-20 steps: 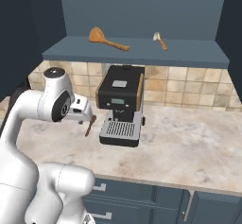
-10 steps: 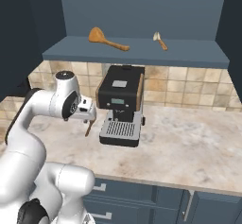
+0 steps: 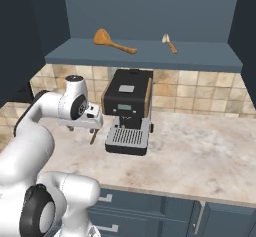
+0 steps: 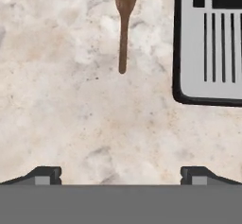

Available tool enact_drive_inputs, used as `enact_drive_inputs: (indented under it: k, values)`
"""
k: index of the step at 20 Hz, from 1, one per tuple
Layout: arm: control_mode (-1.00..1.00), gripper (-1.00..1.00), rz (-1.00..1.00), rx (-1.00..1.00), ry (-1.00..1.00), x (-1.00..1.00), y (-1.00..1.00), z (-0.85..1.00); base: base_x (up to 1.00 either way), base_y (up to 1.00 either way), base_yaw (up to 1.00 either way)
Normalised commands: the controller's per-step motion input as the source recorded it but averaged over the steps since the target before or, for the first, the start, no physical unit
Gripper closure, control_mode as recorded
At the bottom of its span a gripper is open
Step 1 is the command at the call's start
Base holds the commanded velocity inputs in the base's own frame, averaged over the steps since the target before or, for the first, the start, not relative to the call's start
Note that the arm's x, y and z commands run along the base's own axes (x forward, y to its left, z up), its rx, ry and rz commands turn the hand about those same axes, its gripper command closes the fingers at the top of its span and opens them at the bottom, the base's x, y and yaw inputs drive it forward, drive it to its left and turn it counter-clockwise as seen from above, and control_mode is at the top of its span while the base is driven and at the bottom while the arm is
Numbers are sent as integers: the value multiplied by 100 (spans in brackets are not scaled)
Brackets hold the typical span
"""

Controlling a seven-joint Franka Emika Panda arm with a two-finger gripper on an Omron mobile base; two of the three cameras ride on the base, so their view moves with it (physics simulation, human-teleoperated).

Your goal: Organize the utensils by type. Pick up the wooden spoons from the counter and place them in the open cabinet. Then pick up the metallic utensils from the counter and place them in the open drawer.

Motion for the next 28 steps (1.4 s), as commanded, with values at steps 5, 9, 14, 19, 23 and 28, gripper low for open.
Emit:
enact_drive_inputs:
  k: [5,9,14,19,23,28]
  values:
    - [-100,-100,0,-6,1,25,27,-40,0,0,0]
    - [-100,-100,0,0,0,31,8,-23,0,0,0]
    - [-100,-100,0,0,1,45,0,-20,0,0,0]
    - [-100,-100,0,0,0,38,0,-25,0,0,0]
    - [-100,-100,0,0,0,27,3,-31,0,0,0]
    - [-100,-100,0,0,0,23,1,-23,0,0,0]
